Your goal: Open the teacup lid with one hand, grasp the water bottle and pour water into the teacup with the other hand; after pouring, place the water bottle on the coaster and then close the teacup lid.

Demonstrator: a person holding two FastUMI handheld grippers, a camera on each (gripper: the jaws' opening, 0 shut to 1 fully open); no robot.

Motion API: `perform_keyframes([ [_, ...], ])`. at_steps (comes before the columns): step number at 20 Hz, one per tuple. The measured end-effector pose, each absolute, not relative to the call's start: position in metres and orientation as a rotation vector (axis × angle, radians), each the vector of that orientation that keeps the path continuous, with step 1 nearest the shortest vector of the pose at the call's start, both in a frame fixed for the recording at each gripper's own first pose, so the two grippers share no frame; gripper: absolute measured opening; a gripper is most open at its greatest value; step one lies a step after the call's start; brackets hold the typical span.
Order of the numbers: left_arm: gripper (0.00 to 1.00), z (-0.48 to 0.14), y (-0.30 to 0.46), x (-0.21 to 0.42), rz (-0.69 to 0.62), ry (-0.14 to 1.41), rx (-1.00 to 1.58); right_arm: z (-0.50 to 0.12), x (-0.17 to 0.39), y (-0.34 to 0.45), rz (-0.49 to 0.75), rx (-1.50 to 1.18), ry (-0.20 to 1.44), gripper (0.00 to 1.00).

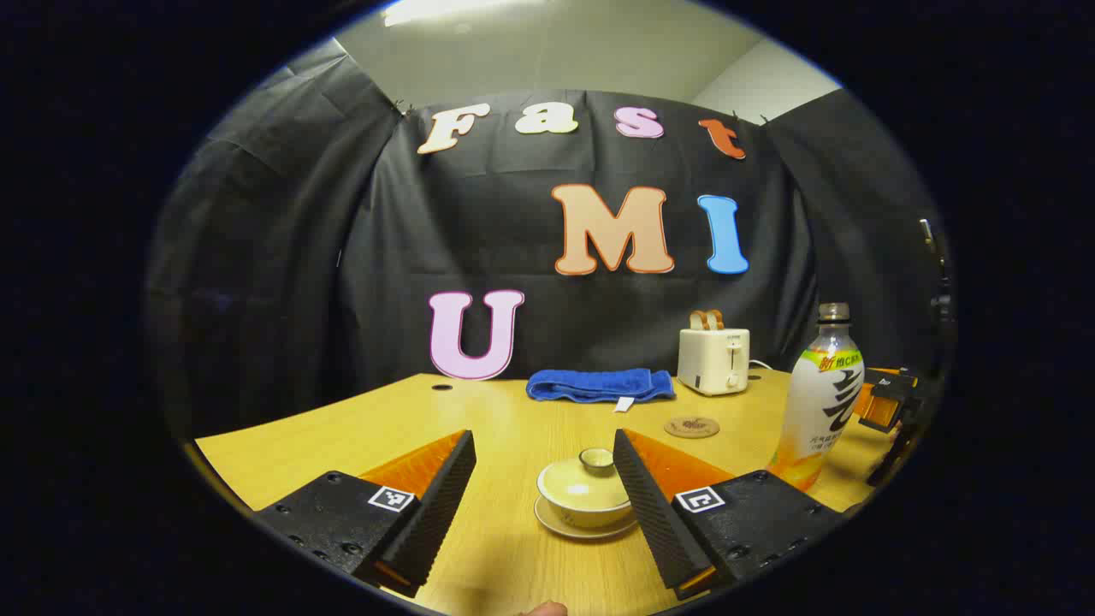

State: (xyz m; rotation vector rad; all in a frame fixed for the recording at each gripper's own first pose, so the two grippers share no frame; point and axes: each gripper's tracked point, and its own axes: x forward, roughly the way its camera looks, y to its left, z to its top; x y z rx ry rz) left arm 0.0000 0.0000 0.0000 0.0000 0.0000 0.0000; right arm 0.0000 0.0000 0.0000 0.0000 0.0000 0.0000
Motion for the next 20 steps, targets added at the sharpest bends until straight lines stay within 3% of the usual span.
perform_keyframes([
  [20, 0.93, -0.026, -0.009, 0.034, -0.013, 0.027, 0.008, -0.007, 0.017, 0.009, 0.021, -0.034, 0.012, 0.96],
])
